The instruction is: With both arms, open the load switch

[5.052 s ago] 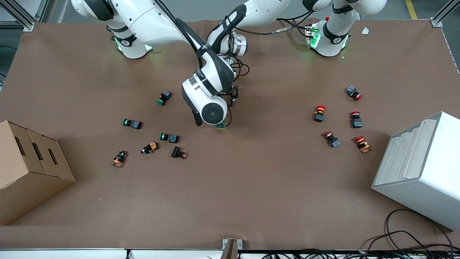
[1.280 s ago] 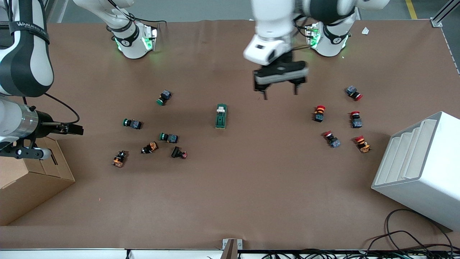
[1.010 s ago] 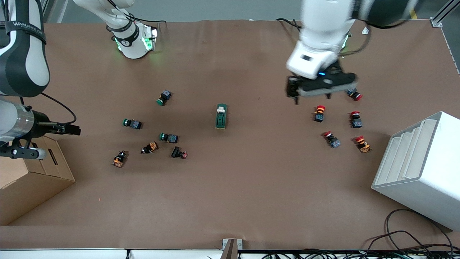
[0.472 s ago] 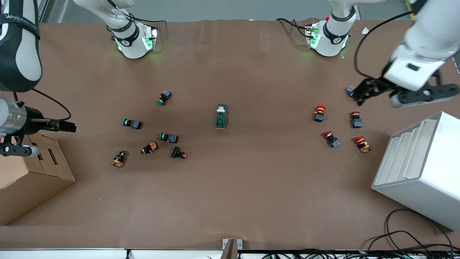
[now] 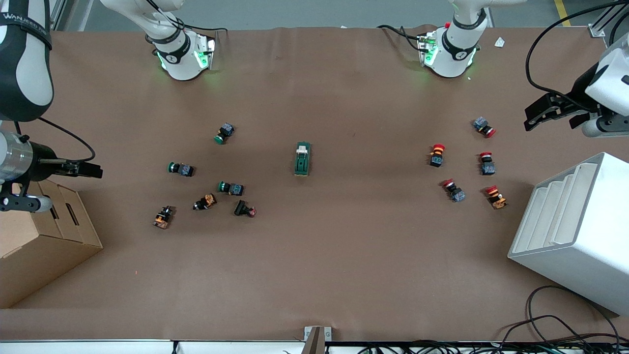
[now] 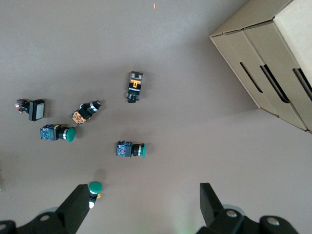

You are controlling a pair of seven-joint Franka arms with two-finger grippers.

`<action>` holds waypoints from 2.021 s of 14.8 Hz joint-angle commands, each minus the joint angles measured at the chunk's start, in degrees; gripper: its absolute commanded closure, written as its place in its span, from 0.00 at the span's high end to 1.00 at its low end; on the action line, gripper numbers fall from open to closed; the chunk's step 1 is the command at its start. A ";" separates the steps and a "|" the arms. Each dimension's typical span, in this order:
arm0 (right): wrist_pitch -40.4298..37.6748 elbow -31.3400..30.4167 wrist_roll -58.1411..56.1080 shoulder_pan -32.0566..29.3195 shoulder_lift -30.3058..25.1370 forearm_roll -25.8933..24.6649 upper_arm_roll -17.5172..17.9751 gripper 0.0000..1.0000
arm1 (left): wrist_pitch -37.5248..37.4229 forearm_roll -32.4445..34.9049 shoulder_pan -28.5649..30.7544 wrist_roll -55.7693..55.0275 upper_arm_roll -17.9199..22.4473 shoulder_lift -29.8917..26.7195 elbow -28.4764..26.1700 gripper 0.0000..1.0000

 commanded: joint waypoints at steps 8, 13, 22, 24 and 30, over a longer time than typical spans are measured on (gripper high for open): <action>-4.31 -3.13 -0.48 -0.68 -6.65 0.30 1.11 1.00 | -1.47 -0.58 6.96 0.81 -7.77 -3.88 -1.51 1.00; -2.90 -10.42 -0.57 -0.95 -14.47 0.30 0.93 1.00 | -1.73 0.12 6.96 1.25 -7.68 -3.79 -1.33 1.00; 0.44 -18.35 -0.57 -0.86 -25.12 0.65 0.76 1.00 | -2.25 0.57 6.96 1.43 -7.86 -3.88 -1.42 1.00; 0.00 -18.35 -0.57 -0.86 -25.38 1.87 0.58 1.00 | -3.30 0.57 6.87 1.69 -7.86 -3.79 -1.07 1.00; 0.18 -17.73 -0.75 -0.95 -26.09 4.24 -0.64 1.00 | -3.57 0.66 6.87 1.34 -7.77 -3.70 -0.54 1.00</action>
